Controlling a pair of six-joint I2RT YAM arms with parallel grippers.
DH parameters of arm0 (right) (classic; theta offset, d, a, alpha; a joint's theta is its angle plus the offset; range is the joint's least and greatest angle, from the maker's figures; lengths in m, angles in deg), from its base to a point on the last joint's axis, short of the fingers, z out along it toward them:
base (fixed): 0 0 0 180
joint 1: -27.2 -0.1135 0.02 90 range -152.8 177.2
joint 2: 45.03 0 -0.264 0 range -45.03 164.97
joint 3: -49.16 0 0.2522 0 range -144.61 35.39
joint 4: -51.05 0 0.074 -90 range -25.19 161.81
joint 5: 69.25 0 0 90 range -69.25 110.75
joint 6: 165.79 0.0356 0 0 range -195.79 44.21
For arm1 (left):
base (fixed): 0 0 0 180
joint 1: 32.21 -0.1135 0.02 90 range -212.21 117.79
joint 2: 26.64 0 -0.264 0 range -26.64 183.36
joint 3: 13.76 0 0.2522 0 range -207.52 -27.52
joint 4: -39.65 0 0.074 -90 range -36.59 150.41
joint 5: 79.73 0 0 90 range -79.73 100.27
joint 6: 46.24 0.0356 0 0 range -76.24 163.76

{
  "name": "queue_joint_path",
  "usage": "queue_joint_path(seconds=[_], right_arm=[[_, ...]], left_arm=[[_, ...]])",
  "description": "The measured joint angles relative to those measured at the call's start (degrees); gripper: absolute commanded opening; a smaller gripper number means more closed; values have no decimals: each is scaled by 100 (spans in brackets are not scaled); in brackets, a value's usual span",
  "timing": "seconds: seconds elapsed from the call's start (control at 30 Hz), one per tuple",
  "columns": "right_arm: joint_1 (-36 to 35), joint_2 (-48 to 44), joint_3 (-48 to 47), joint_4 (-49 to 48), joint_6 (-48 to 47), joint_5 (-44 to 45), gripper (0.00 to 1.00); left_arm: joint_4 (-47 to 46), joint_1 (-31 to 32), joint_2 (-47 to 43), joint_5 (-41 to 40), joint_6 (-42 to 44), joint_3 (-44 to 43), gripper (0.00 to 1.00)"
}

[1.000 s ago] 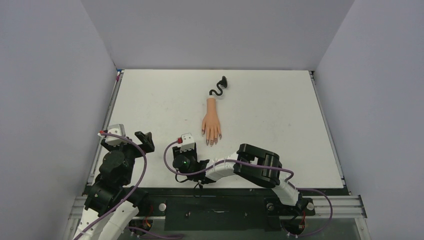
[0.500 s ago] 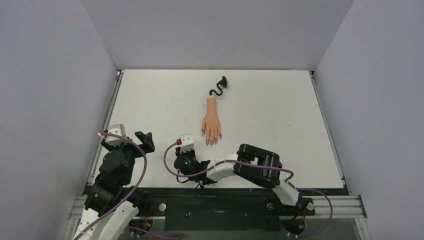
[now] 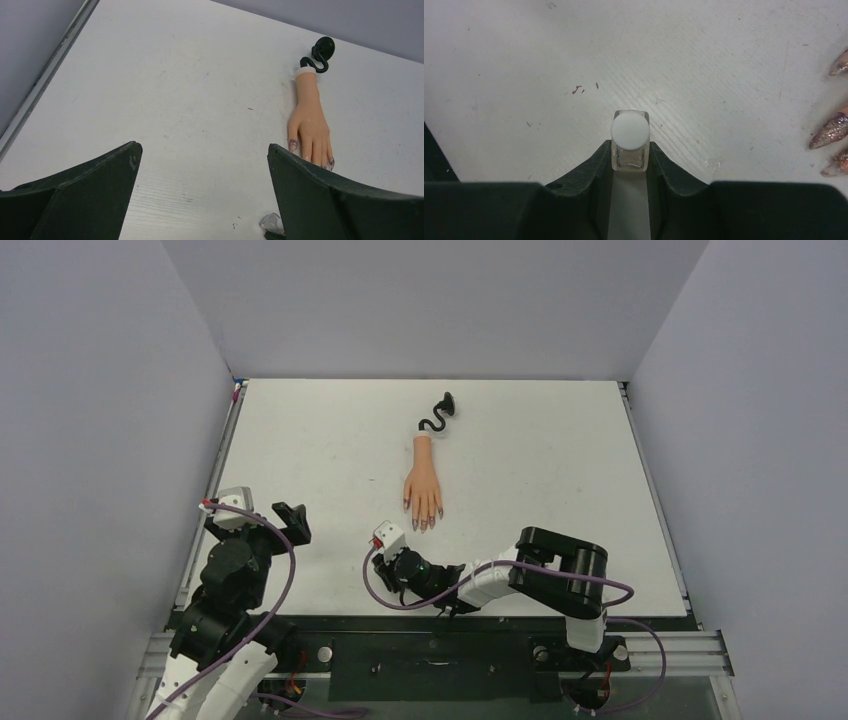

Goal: Paint the nails

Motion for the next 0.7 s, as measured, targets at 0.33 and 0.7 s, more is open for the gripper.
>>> queue_joint_path(seconds=[0.33, 0.7], right_arm=[[142, -7, 310, -636, -485, -1049, 46], [17, -59, 767, -1303, -549, -966, 50]], left_arm=[[2, 0, 81, 33, 0, 4, 96], [2, 0, 166, 57, 4, 7, 96]])
